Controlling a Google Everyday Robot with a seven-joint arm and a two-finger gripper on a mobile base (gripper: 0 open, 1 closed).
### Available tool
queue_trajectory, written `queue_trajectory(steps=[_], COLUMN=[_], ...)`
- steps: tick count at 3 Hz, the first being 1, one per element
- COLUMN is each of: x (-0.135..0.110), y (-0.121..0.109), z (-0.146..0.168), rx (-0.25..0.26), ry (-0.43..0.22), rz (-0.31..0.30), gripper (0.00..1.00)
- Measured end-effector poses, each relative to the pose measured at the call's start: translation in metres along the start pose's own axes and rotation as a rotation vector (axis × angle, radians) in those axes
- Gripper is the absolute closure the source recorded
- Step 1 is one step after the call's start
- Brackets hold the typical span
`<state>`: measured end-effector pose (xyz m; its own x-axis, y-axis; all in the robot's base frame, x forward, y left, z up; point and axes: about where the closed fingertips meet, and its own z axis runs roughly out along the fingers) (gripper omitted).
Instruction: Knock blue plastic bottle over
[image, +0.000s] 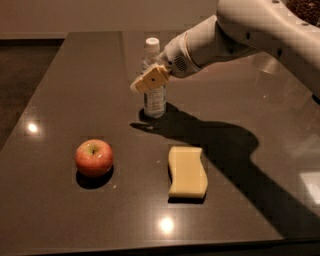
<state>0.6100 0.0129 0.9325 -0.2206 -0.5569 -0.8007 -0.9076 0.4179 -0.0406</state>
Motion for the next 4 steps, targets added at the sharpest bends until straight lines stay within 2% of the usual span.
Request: queue_trajectory(steps=[1,2,3,4], x=[-0.011,-0.021,-0.013,0.02], y=[-0.001,-0.007,-0.024,-0.037], z=[-0.003,-0.015,-0.021,-0.029], rx=[0.002,0.035,0.069,0.047], ry=[0.043,0.175,0.377,0.579], rz=[-0.039,-0.095,-0.151,-0.176], gripper=[0.57,0.8,1.0,1.0])
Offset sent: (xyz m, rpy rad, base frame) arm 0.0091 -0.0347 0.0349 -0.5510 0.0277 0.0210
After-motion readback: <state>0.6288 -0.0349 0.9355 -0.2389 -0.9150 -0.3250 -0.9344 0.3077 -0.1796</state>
